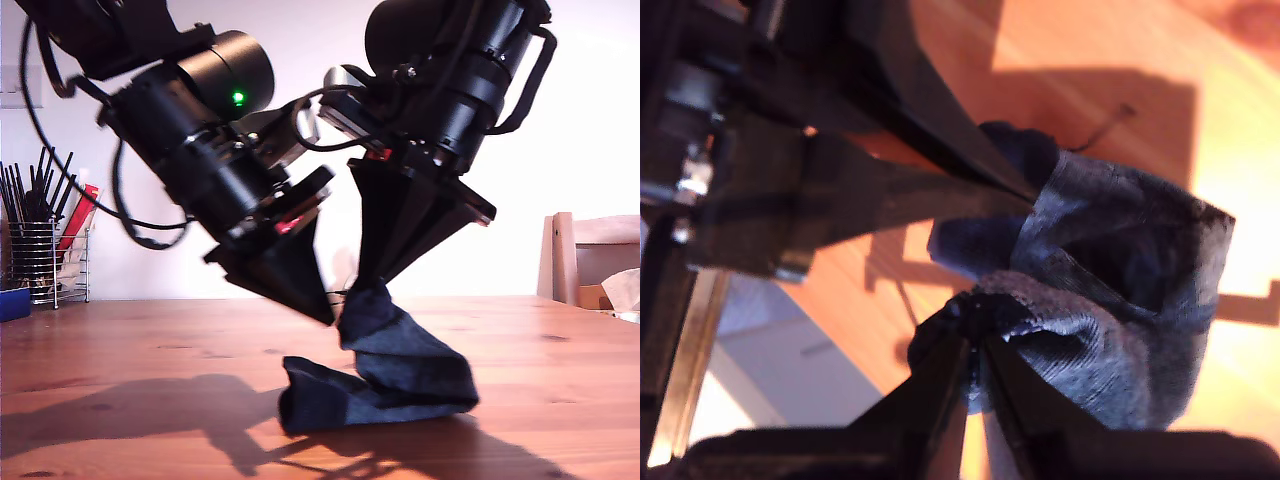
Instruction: Fold the socks in front of you. After folding them, place them to the right side.
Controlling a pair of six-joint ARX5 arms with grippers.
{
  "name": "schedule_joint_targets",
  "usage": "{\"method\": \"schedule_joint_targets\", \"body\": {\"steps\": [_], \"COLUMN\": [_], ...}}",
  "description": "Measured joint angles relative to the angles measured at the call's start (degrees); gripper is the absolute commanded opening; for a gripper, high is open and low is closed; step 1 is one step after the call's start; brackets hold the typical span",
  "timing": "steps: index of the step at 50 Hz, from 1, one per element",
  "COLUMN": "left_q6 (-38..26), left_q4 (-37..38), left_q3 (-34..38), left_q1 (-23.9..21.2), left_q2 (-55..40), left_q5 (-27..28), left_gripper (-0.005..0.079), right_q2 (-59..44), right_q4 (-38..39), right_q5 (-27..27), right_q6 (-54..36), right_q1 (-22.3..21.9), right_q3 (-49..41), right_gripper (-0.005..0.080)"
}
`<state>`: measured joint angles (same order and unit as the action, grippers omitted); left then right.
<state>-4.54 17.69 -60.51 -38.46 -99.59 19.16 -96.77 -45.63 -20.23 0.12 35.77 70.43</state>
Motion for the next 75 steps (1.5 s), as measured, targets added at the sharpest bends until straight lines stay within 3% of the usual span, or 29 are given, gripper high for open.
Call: {"method": "schedule_joint_targets", "body": {"steps": [6, 16, 26, 37, 43, 48, 51, 58, 64, 75], "left_q6": [-1.1, -3.3, -4.7, -5.6, -5.4, -4.6, -4.3, -2.0, 2.1, 5.6], "left_q4": [3.4, 6.2, 9.0, 9.8, 11.5, 14.2, 15.5, 16.3, 16.3, 16.6], "left_q3": [0.0, 0.0, 0.0, 0.0, 0.0, -0.1, -0.1, 0.0, 0.0, 0.0], "left_q1": [0.7, 2.6, 4.0, 4.7, 4.9, 5.0, 5.1, 4.8, 3.2, -1.3], "left_q2": [0.0, 0.0, 0.2, 6.3, 10.9, 10.9, 10.0, 9.0, 8.9, 4.9], "left_q5": [-4.3, -6.1, -4.7, 0.4, 1.9, 2.4, 3.7, 7.0, 7.9, 7.6], "left_gripper": [-0.0019, -0.0019, -0.0019, -0.0017, 0.0061, 0.0221, 0.0276, 0.0303, 0.0380, 0.0418], "right_q2": [0.0, 0.0, 0.0, 0.0, 0.0, 0.0, 0.0, 0.0, 0.0, 0.0], "right_q4": [0.7, 3.1, 5.8, 9.1, 9.5, 8.3, 6.6, 3.6, 3.5, 3.8], "right_q5": [0.0, 0.0, -0.5, -4.7, -4.7, -4.6, -3.8, 0.2, 2.6, 3.2], "right_q6": [0.0, 0.0, 0.3, 2.9, 3.0, 2.8, 1.6, -1.9, -3.1, -4.3], "right_q1": [0.0, 0.0, 0.3, 0.7, 0.7, 0.7, 0.7, -0.2, -2.1, -7.6], "right_q3": [0.0, 0.0, 0.0, 0.0, 0.0, 0.0, 0.0, 0.0, 0.0, 0.0], "right_gripper": [-0.0013, 0.0001, 0.0201, 0.0218, 0.0228, 0.0230, 0.0230, 0.0230, 0.0230, 0.0230]}}
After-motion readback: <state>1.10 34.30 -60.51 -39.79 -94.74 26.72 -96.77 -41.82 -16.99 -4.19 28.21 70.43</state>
